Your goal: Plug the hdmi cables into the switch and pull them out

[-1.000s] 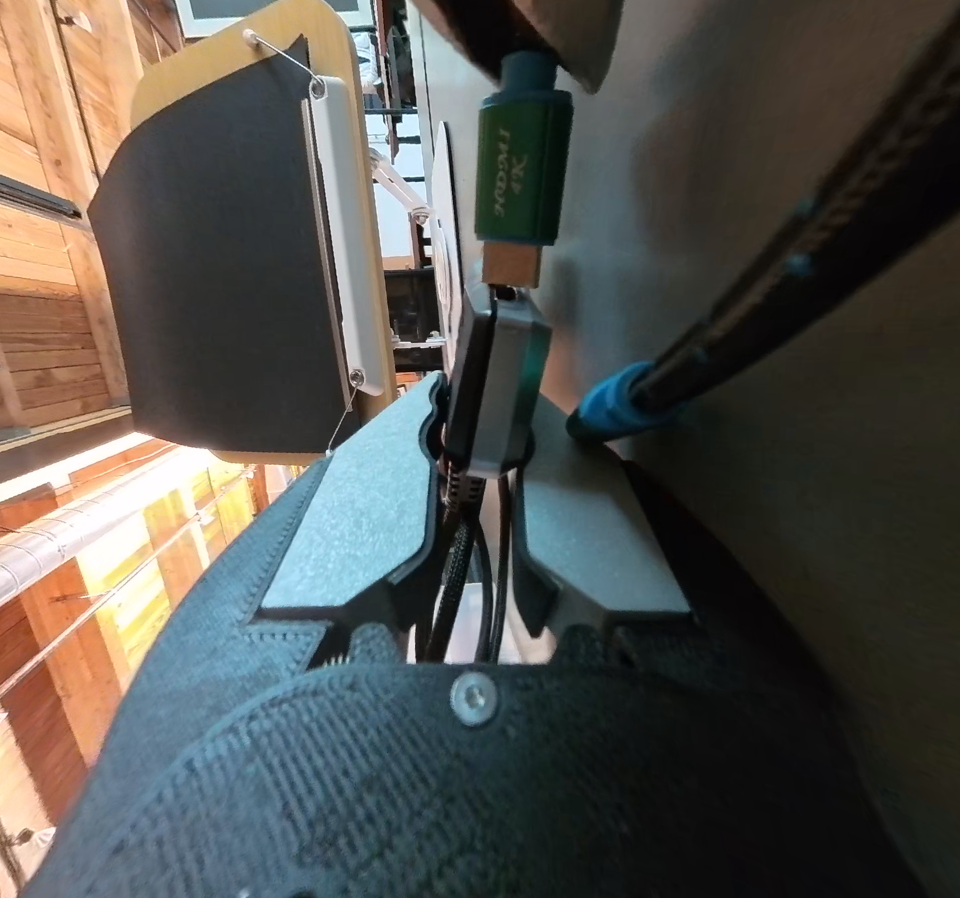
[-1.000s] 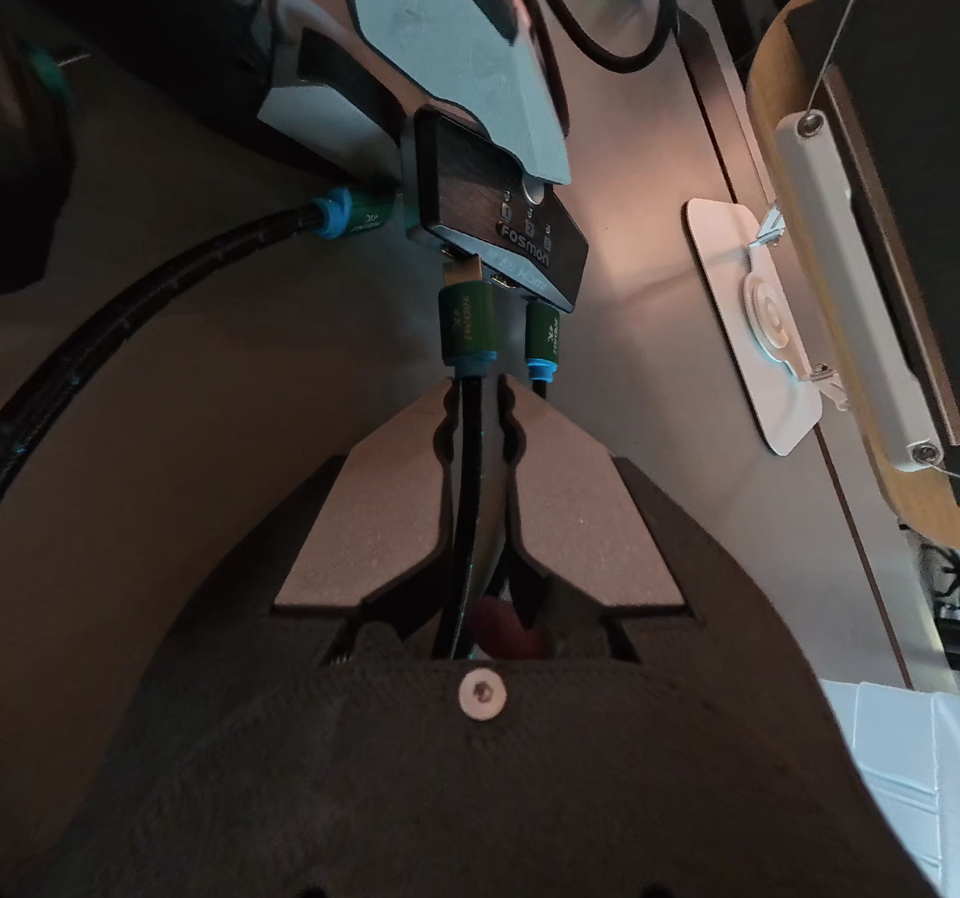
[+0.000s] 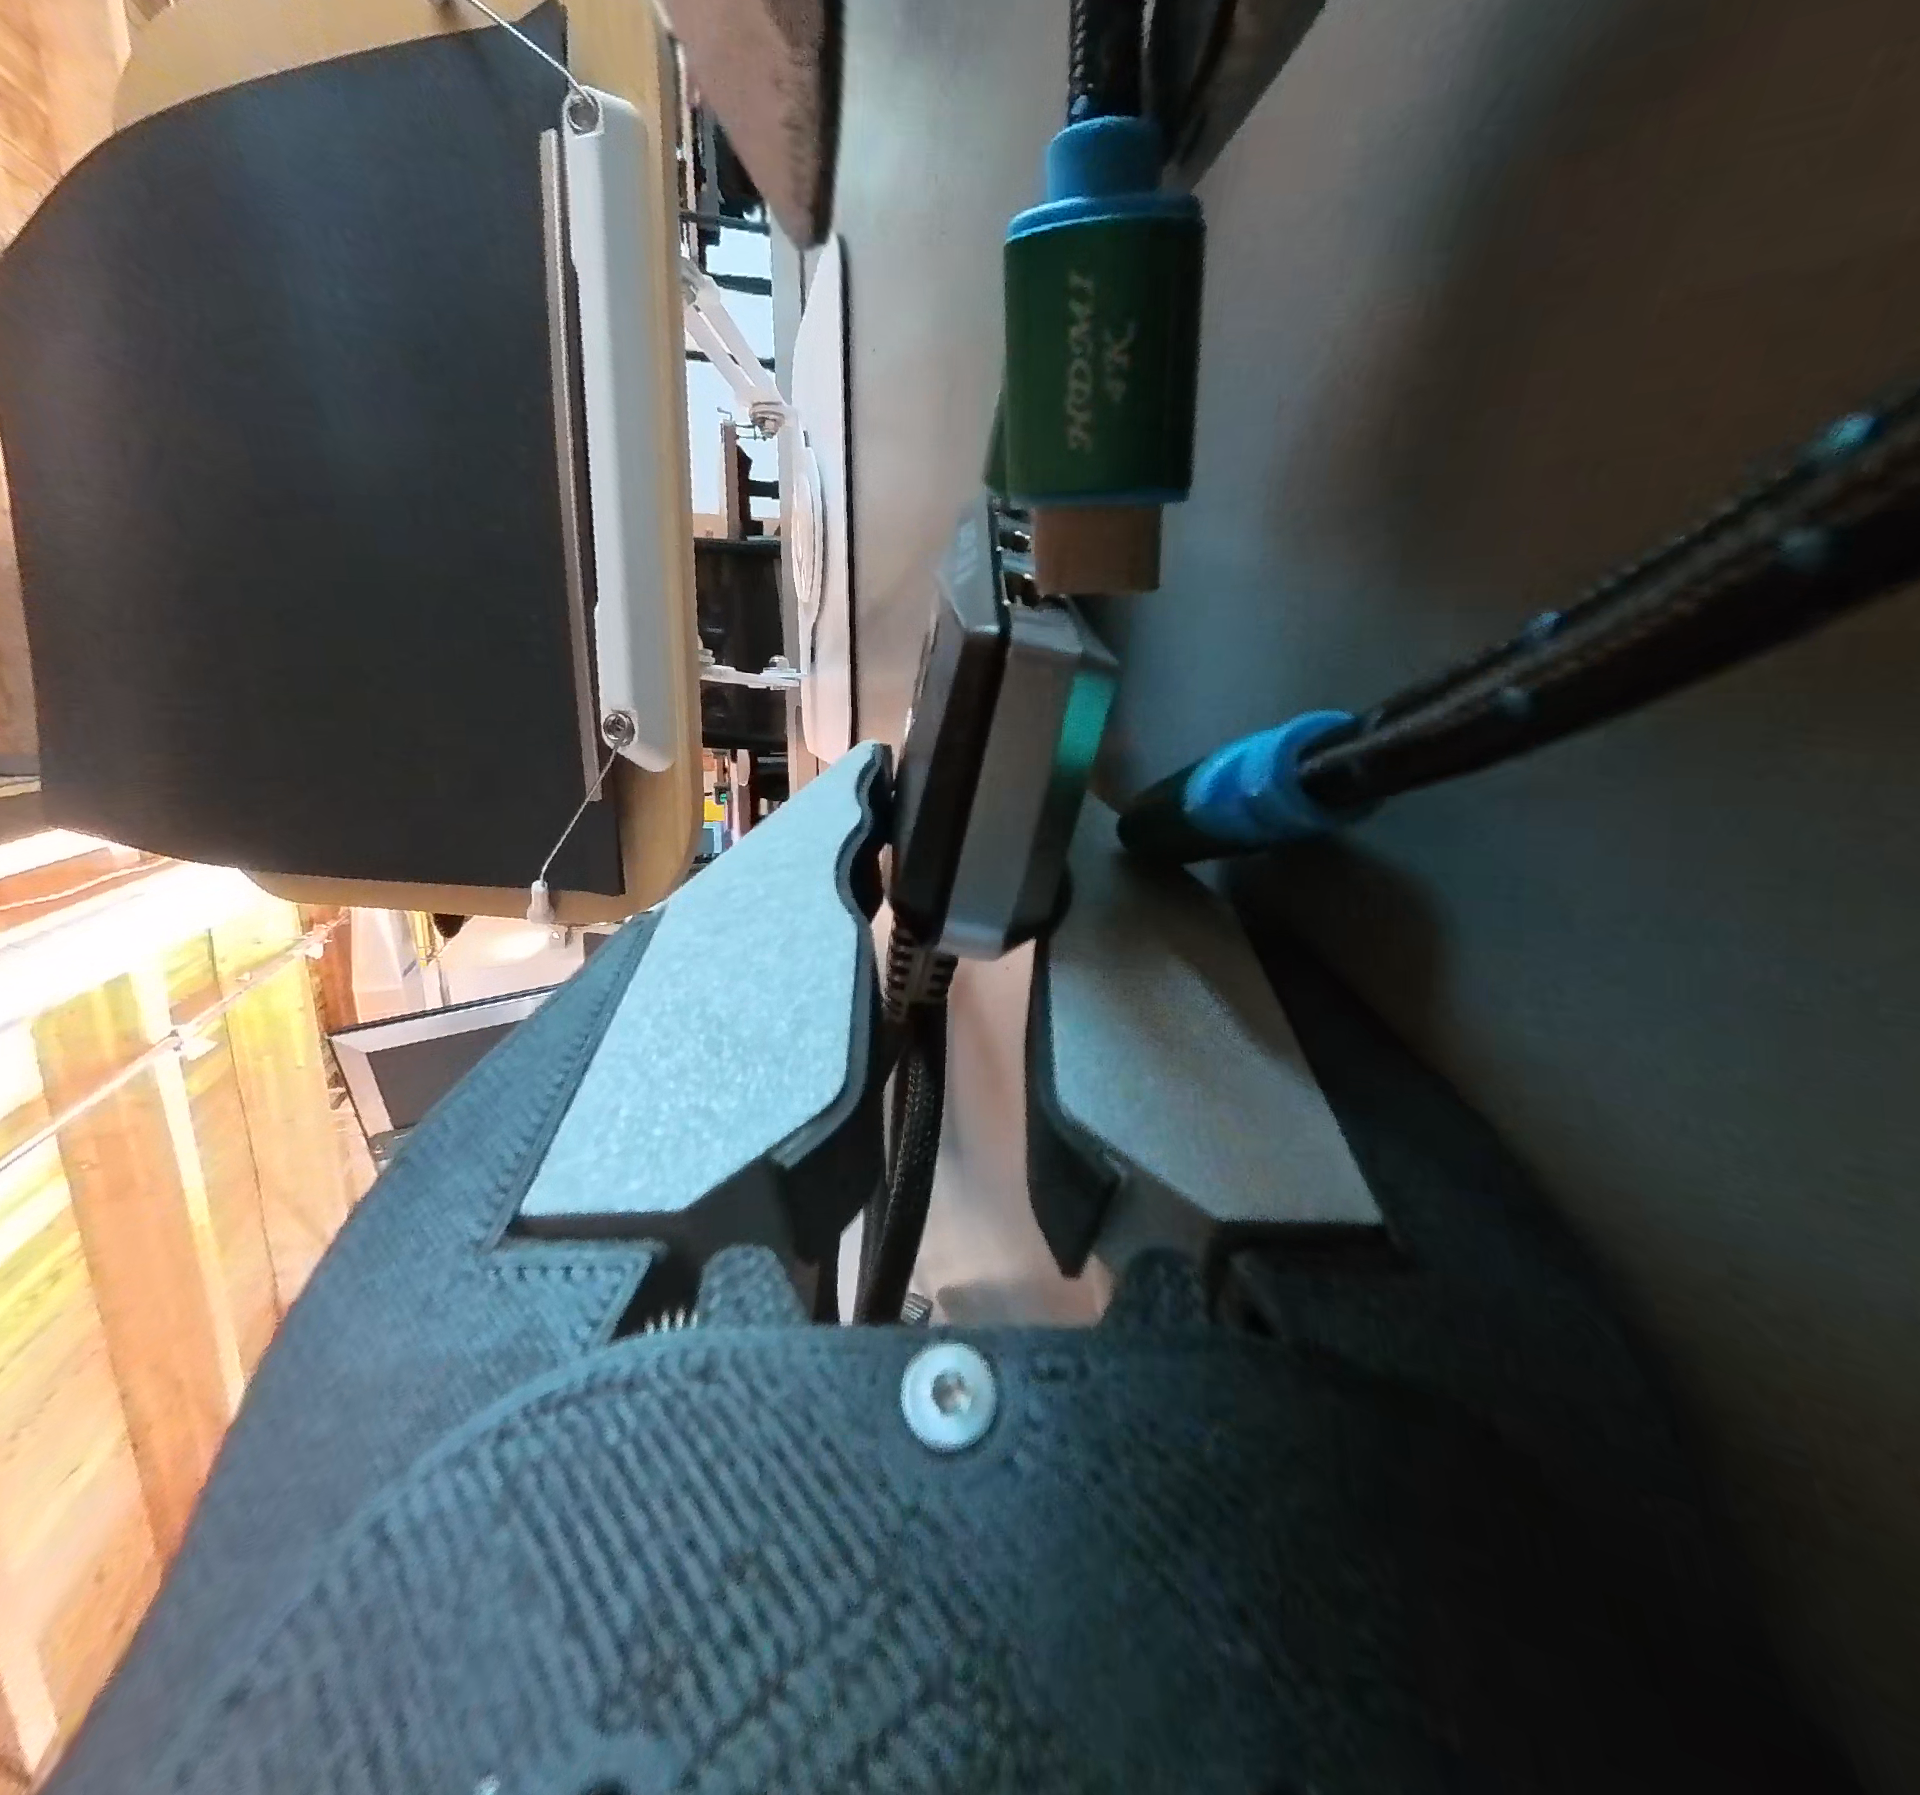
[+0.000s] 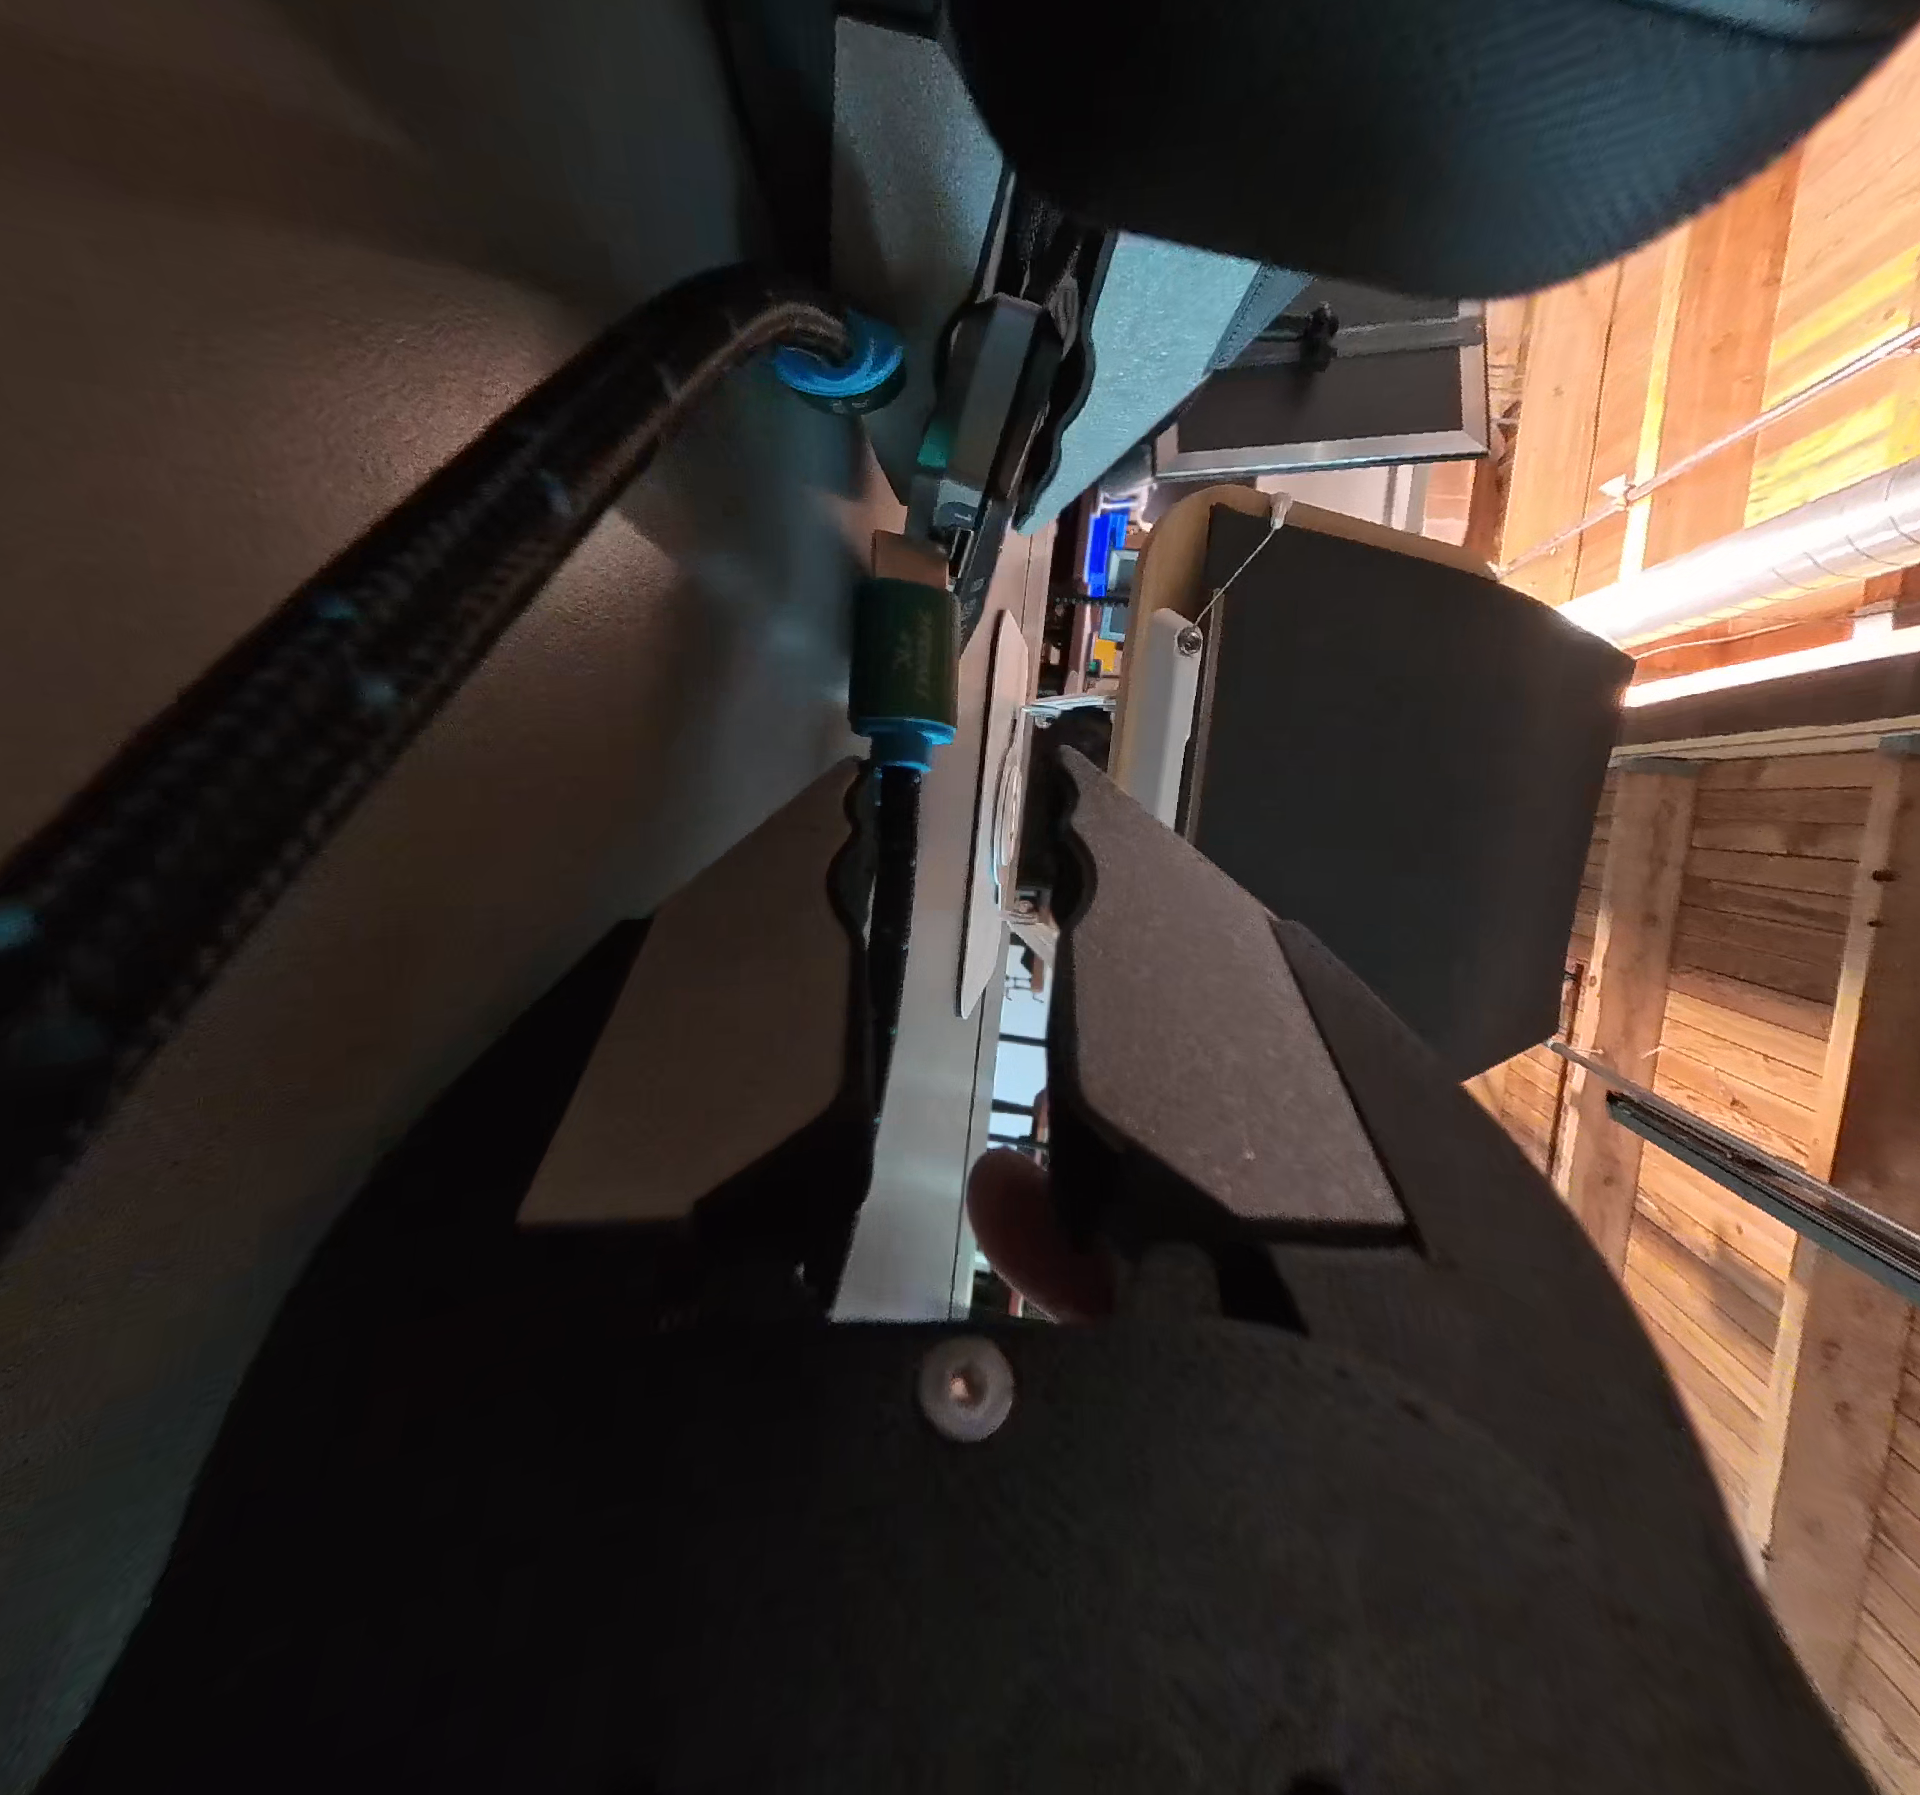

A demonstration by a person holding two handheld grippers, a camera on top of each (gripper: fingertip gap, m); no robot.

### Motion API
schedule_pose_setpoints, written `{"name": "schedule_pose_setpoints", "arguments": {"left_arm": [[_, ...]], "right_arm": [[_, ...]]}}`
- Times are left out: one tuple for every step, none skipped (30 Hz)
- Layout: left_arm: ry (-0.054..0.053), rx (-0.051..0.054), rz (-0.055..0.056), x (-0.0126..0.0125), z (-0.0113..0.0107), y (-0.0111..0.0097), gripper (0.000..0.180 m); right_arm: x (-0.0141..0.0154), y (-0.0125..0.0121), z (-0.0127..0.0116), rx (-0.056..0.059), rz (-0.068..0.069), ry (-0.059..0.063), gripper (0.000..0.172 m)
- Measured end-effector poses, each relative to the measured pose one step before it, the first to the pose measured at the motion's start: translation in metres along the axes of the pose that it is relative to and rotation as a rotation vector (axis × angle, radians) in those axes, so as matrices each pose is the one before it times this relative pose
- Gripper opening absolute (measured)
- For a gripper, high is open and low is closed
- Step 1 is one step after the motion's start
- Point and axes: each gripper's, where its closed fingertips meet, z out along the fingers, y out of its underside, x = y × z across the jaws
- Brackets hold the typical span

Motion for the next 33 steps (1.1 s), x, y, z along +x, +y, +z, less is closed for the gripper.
{"name": "schedule_pose_setpoints", "arguments": {"left_arm": [[0.0027, 0.0003, -0.0052, 0.00016, 0.00010, 0.00022, 0.022], [0.0049, 0.0014, -0.0088, 0.00040, 0.00014, 0.00009, 0.022], [0.0065, 0.0034, -0.0140, 0.00029, 0.00000, 0.00012, 0.022], [0.0046, 0.0044, -0.0126, 0.00007, -0.00015, 0.00015, 0.022], [0.0034, 0.0042, -0.0098, -0.00010, -0.00019, 0.00026, 0.023], [0.0031, 0.0031, -0.0095, -0.00002, -0.00016, 0.00000, 0.023], [0.0015, 0.0016, -0.0040, -0.00001, 0.00001, -0.00023, 0.023], [-0.0013, 0.0002, 0.0040, 0.00006, -0.00005, -0.00041, 0.023], [-0.0032, 0.0006, 0.0077, 0.00007, 0.00002, -0.00053, 0.023], [-0.0042, 0.0008, 0.0076, -0.00001, 0.00012, -0.00048, 0.022], [-0.0078, 0.0011, 0.0094, -0.00060, 0.00019, -0.00030, 0.022], [-0.0148, 0.0016, 0.0145, -0.00152, 0.00015, -0.00021, 0.022], [-0.0200, -0.0001, 0.0217, -0.00211, 0.00007, -0.00023, 0.022], [-0.0225, -0.0018, 0.0281, -0.00222, 0.00013, -0.00025, 0.022], [-0.0247, -0.0022, 0.0313, -0.00246, 0.00014, -0.00053, 0.022], [-0.0273, -0.0020, 0.0321, -0.00310, 0.00012, -0.00089, 0.021], [-0.0302, -0.0022, 0.0307, -0.00383, -0.00001, -0.00088, 0.021], [-0.0317, -0.0025, 0.0250, -0.00440, -0.00005, -0.00103, 0.021], [-0.0316, -0.0019, 0.0152, -0.00510, -0.00022, -0.00109, 0.021], [-0.0314, -0.0024, 0.0059, -0.00583, -0.00041, -0.00081, 0.021], [-0.0337, -0.0061, 0.0062, -0.00639, -0.00042, -0.00009, 0.021], [-0.0343, -0.0081, 0.0140, -0.00612, -0.00040, 0.00030, 0.021], [-0.0268, -0.0044, 0.0182, -0.00436, -0.00041, -0.00019, 0.021], [-0.0132, 0.0009, 0.0137, -0.00178, -0.00046, -0.00088, 0.020], [-0.0020, 0.0037, 0.0092, 0.00019, -0.00057, -0.00118, 0.020], [0.0002, 0.0031, 0.0083, 0.00066, -0.00050, -0.00095, 0.020], [-0.0048, 0.0007, 0.0084, -0.00029, -0.00050, -0.00022, 0.020], [-0.0068, -0.0003, 0.0016, -0.00107, -0.00055, 0.00017, 0.020], [-0.0033, 0.0013, -0.0078, -0.00119, -0.00048, 0.00044, 0.020], [0.0005, 0.0015, -0.0091, -0.00046, -0.00033, 0.00040, 0.020], [0.0009, -0.0002, -0.0017, 0.00001, 0.00004, 0.00064, 0.020], [0.0003, -0.0014, 0.0039, 0.00041, 0.00009, 0.00046, 0.020], [0.0023, 0.0001, 0.0033, 0.00071, 0.00009, 0.00008, 0.020]], "right_arm": [[-0.00053, -0.00150, -0.00099, 0.0131, -0.0109, 0.0029, 0.025], [-0.00159, -0.00212, -0.00161, 0.0142, -0.0217, 0.0026, 0.015], [-0.00206, -0.00171, -0.00066, 0.0061, -0.0208, 0.0024, 0.007], [0.00023, -0.00025, 0.00032, -0.0028, -0.0126, 0.0111, 0.007], [0.00082, 0.00019, 0.00069, 0.0007, -0.0026, 0.0061, 0.007], [0.00013, 0.00019, 0.00046, 0.0015, 0.0110, -0.0040, 0.007], [-0.00048, 0.00042, 0.00019, -0.0021, 0.0201, -0.0119, 0.007], [-0.00140, 0.00073, 0.00026, -0.0039, 0.0304, -0.0224, 0.007], [-0.00227, 0.00084, 0.00025, -0.0012, 0.0477, -0.0346, 0.006], [-0.00092, 0.00035, -0.00014, 0.0038, 0.0561, -0.0315, 0.005], [0.00075, 0.00031, -0.00064, 0.0055, 0.0574, -0.0270, 0.006], [-0.00073, 0.00016, -0.00019, 0.0041, 0.0738, -0.0426, 0.005], [-0.00184, 0.00041, 0.00002, 0.0022, 0.0870, -0.0545, 0.005], [-0.00136, 0.00129, 0.00022, -0.0051, 0.0914, -0.0549, 0.005], [0.00198, 0.00230, 0.00005, -0.0129, 0.0874, -0.0335, 0.005], [0.00243, 0.00176, -0.00018, -0.0110, 0.0810, -0.0310, 0.005], [-0.00070, 0.00172, 0.00007, -0.0146, 0.0880, -0.0516, 0.005], [-0.00234, 0.00322, 0.00027, -0.0295, 0.0957, -0.0615, 0.005], [-0.00345, 0.00224, 0.00000, -0.0216, 0.0870, -0.0599, 0.005], [-0.00622, 0.00317, 0.00027, -0.0290, 0.0847, -0.0706, 0.005], [-0.00634, 0.00192, 0.00016, -0.0212, 0.0824, -0.0634, 0.005], [-0.00683, -0.00059, -0.00005, -0.0011, 0.0702, -0.0620, 0.005], [-0.00329, -0.00169, -0.00035, 0.0047, 0.0654, -0.0422, 0.005], [0.00202, -0.00360, -0.00141, 0.0207, 0.0516, -0.0111, 0.004], [0.00218, -0.00447, -0.00239, 0.0257, 0.0337, -0.0112, 0.005], [0.00241, -0.00254, -0.00251, 0.0138, 0.0309, -0.0114, 0.004], [0.00201, -0.00182, -0.00242, 0.0121, 0.0304, -0.0104, 0.004], [-0.00062, -0.00160, -0.00215, 0.0133, 0.0259, -0.0233, 0.004], [-0.00149, -0.00133, -0.00147, 0.0169, 0.0211, -0.0255, 0.004], [-0.00181, 0.00000, -0.00081, 0.0120, 0.0179, -0.0238, 0.003], [-0.00173, 0.00105, -0.00047, 0.0050, 0.0144, -0.0205, 0.003], [-0.00078, 0.00089, -0.00054, 0.0077, 0.0076, -0.0109, 0.003], [-0.00040, 0.00031, -0.00063, 0.0115, 0.0072, -0.0098, 0.003]]}}
